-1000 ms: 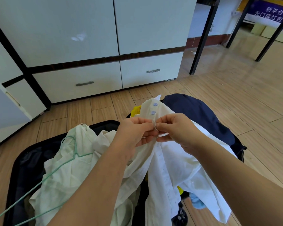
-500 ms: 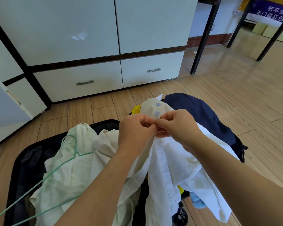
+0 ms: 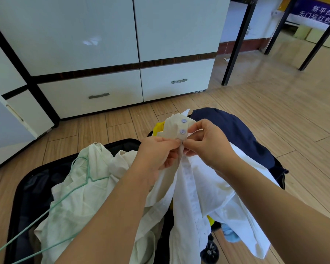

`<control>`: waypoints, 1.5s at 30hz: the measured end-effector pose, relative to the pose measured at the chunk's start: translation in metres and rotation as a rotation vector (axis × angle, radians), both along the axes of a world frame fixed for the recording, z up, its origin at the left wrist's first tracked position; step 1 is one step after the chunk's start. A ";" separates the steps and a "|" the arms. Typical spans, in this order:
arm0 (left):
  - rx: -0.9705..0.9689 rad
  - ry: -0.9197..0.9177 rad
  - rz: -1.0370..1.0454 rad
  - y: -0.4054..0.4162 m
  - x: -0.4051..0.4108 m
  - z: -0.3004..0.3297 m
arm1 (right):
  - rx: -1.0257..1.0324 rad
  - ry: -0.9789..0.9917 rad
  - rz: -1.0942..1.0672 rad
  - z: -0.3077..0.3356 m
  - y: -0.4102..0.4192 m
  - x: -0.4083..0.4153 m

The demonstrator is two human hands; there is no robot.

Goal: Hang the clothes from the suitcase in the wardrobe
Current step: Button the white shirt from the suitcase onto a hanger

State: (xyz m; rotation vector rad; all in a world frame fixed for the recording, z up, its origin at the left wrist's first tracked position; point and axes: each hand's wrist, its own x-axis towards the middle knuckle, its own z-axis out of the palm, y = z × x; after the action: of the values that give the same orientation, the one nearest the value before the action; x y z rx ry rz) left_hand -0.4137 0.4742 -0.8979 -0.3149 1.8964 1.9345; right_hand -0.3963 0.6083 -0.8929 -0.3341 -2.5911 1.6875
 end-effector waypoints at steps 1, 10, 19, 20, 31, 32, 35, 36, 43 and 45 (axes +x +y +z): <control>0.065 -0.081 0.001 -0.001 -0.002 0.001 | -0.013 0.010 0.016 0.000 0.001 0.000; 0.330 -0.338 -0.086 -0.011 -0.008 -0.003 | -0.028 -0.091 -0.052 -0.009 0.007 -0.001; 0.107 -0.048 -0.363 -0.006 -0.001 0.021 | -0.690 -0.443 0.053 -0.005 0.011 -0.019; 0.083 -0.026 -0.358 -0.003 0.001 0.022 | -0.621 -0.330 -0.012 -0.004 0.009 -0.025; -0.260 0.294 -0.003 0.028 -0.026 -0.011 | 0.365 0.259 0.030 0.006 0.007 -0.058; -0.287 0.244 0.013 0.026 -0.028 -0.022 | 0.378 0.147 -0.020 -0.005 0.012 -0.057; -0.283 0.129 0.045 0.019 -0.033 -0.046 | 0.316 0.054 -0.094 -0.033 0.018 -0.040; -0.253 0.114 0.049 0.017 -0.034 -0.048 | 0.276 0.044 -0.049 -0.041 0.018 -0.034; -0.047 0.079 0.145 0.012 -0.032 -0.048 | -0.026 -0.095 -0.009 -0.061 0.015 -0.022; -0.029 0.075 0.137 0.012 -0.027 -0.046 | -0.009 -0.063 -0.019 -0.060 0.013 -0.020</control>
State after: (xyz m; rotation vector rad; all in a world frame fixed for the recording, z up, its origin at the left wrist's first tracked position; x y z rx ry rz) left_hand -0.4408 0.4861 -0.9443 -0.3965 1.9994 2.0345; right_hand -0.4162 0.6214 -0.9525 -0.4173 -2.6165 1.7100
